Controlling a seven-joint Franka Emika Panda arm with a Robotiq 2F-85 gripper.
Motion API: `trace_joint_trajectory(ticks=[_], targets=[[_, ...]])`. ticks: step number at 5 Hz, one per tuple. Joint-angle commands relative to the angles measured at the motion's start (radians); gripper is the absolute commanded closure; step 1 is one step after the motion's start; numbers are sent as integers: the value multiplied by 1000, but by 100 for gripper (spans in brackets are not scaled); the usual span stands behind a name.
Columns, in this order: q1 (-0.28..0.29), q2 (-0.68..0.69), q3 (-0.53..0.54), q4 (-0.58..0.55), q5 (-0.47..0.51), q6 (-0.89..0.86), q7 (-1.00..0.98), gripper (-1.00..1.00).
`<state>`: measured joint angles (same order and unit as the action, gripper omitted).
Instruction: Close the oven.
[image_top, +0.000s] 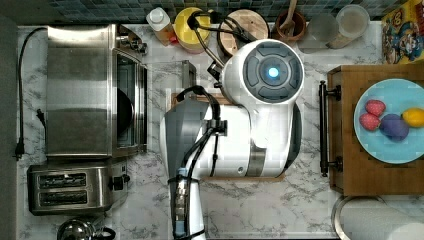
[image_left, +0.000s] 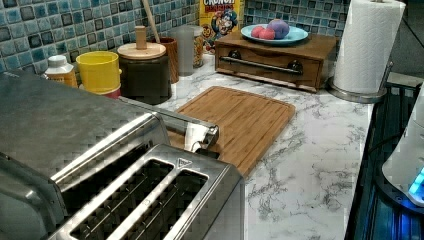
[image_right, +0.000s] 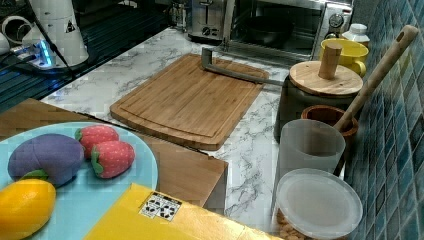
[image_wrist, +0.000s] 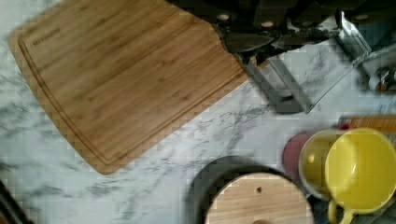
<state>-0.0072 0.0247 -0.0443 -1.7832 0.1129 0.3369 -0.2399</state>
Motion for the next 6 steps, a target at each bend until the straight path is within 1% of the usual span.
trace_joint_trajectory(ticks=[1, 2, 3, 4, 5, 6], targets=[[-66, -11, -47, -246, 180, 56, -500, 100], [-54, 15, -54, -277, 239, 78, -649, 100], [-38, 0, -64, -374, 354, 201, -804, 100], [-70, 54, -77, -367, 518, 199, -976, 100], [-81, 80, -79, -405, 687, 278, -1133, 100], [-63, 109, -74, -424, 764, 327, -1246, 100]])
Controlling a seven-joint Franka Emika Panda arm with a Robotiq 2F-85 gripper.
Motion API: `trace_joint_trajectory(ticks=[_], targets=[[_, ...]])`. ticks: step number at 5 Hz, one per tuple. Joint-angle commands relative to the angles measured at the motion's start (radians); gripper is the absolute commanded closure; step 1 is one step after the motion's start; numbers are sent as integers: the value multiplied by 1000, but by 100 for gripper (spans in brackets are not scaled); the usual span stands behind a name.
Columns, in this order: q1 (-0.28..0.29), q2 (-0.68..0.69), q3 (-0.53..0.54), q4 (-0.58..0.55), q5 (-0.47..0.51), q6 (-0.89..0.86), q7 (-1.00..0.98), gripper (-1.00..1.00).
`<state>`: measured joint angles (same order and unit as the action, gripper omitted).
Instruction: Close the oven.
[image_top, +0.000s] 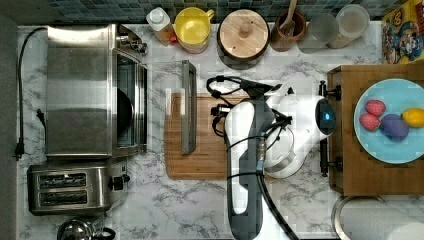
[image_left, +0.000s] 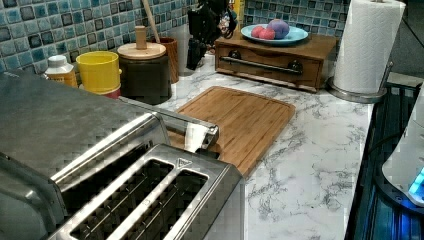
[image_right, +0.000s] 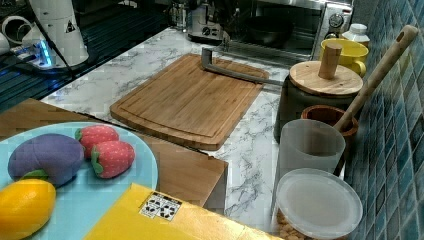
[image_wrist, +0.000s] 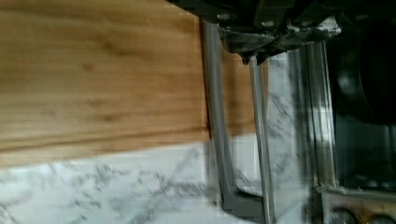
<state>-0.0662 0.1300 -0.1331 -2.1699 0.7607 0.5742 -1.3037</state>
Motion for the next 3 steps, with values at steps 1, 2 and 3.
trace_joint_trajectory(ticks=[1, 2, 3], targets=[[23, 60, 38, -40, 163, 164, -237, 100], [18, 96, 77, -49, 283, 220, -326, 100], [15, 130, 98, -27, 305, 238, -333, 100]])
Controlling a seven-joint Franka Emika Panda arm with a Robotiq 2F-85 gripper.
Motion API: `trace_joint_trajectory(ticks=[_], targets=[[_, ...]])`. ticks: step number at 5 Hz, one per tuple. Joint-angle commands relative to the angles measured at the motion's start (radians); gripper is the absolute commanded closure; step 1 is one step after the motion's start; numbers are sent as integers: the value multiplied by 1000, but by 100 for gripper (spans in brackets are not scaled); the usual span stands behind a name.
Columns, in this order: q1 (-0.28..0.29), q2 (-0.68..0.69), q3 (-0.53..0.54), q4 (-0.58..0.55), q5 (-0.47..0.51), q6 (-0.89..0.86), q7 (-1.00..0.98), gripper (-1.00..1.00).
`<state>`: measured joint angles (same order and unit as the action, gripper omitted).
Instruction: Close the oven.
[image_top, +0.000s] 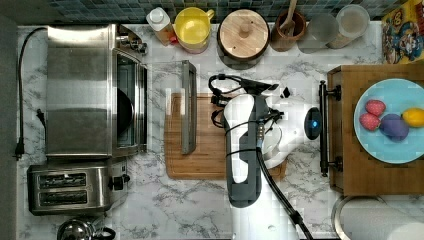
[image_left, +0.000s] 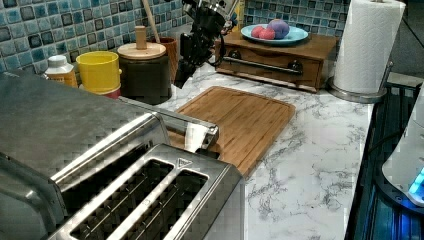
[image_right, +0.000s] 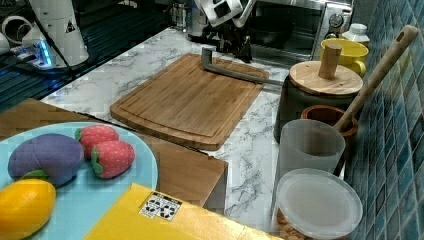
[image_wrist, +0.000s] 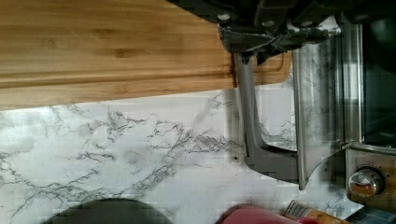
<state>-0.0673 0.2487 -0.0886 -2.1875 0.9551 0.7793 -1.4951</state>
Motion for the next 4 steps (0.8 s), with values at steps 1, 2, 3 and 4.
trace_joint_trajectory(ticks=[1, 2, 3, 4], targets=[[10, 29, 56, 7, 121, -4, -154, 100], [30, 37, 80, -1, 144, 32, -155, 100], [35, 41, 103, -2, 221, 43, -180, 100], [41, 40, 123, 16, 221, 32, -149, 100]])
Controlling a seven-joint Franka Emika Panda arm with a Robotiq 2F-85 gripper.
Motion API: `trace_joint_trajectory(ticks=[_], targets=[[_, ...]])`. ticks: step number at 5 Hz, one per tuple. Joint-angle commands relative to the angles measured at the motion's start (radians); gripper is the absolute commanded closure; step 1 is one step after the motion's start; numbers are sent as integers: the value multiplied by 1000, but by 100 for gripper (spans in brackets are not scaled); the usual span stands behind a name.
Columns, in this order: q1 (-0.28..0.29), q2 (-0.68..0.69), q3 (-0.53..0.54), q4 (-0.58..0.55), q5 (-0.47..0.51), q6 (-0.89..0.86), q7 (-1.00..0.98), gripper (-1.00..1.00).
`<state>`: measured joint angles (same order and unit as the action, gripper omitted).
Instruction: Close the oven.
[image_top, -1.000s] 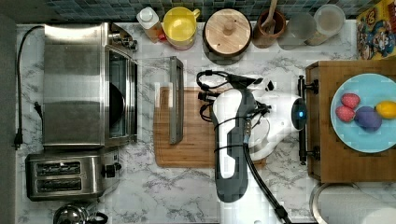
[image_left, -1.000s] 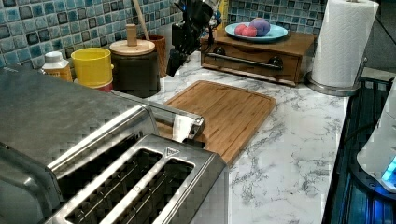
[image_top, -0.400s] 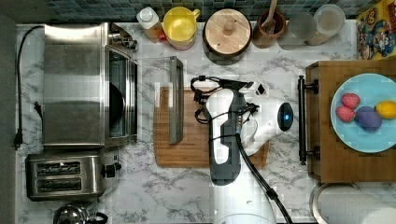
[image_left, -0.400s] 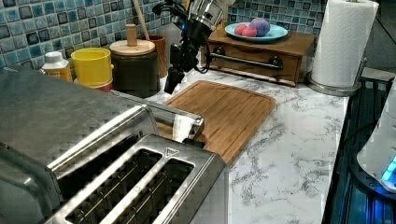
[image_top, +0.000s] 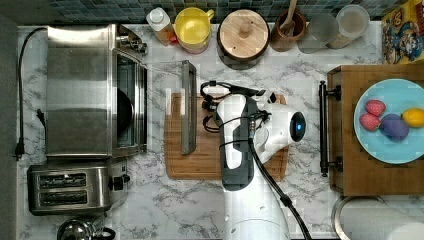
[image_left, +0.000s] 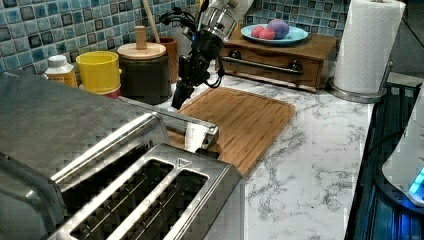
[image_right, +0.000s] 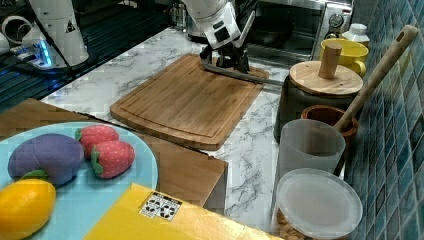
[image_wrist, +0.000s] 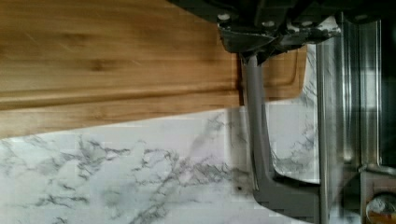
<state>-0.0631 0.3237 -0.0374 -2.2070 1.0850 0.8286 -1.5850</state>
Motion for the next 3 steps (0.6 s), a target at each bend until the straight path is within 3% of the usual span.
trace_joint_trajectory(ticks=[1, 2, 3], targets=[[70, 28, 86, 75, -32, -4, 44, 100], [97, 62, 86, 99, -95, 10, 111, 100], [88, 69, 84, 107, -96, -18, 124, 100]])
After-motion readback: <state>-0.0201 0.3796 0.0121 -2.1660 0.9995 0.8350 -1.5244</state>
